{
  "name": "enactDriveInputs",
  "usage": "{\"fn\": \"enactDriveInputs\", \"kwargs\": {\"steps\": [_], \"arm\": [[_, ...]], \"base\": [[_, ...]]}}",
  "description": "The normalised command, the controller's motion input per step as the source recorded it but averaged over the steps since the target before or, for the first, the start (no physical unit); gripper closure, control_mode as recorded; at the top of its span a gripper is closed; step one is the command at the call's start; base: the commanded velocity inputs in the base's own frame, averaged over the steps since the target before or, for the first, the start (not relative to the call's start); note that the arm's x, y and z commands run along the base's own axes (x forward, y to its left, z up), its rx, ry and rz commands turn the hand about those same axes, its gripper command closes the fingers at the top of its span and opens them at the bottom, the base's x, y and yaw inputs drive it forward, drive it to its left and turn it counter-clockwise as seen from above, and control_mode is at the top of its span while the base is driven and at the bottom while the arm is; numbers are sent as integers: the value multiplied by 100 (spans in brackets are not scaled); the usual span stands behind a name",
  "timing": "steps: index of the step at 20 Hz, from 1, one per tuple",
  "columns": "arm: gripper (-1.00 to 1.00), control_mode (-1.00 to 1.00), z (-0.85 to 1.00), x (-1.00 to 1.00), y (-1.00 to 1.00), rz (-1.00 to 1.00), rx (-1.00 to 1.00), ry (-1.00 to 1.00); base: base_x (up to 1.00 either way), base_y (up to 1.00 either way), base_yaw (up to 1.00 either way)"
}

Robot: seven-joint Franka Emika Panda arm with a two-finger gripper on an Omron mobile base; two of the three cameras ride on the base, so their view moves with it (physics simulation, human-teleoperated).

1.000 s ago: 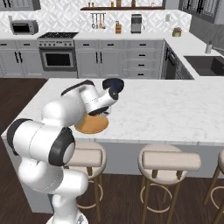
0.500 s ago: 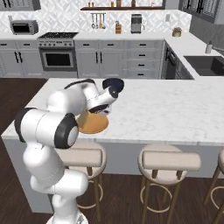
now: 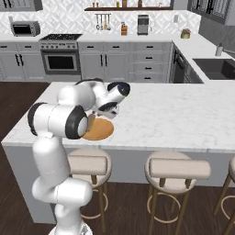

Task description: Start the toaster. Once the lever pops up, take the bread to the plate on the dining counter.

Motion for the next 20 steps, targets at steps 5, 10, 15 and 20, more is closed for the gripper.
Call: {"fn": "enactDriveInputs", "kwargs": {"steps": [5,10,15,20], "arm": [[100,-100,-24,40,0,0,0,8],[100,-100,-27,31,0,1,0,4],[100,-100,-11,4,0,0,0,0],[-100,-100,-8,0,0,0,0,0]], "base": [[0,0,0],[0,0,0],[0,0,0],[0,0,0]]}}
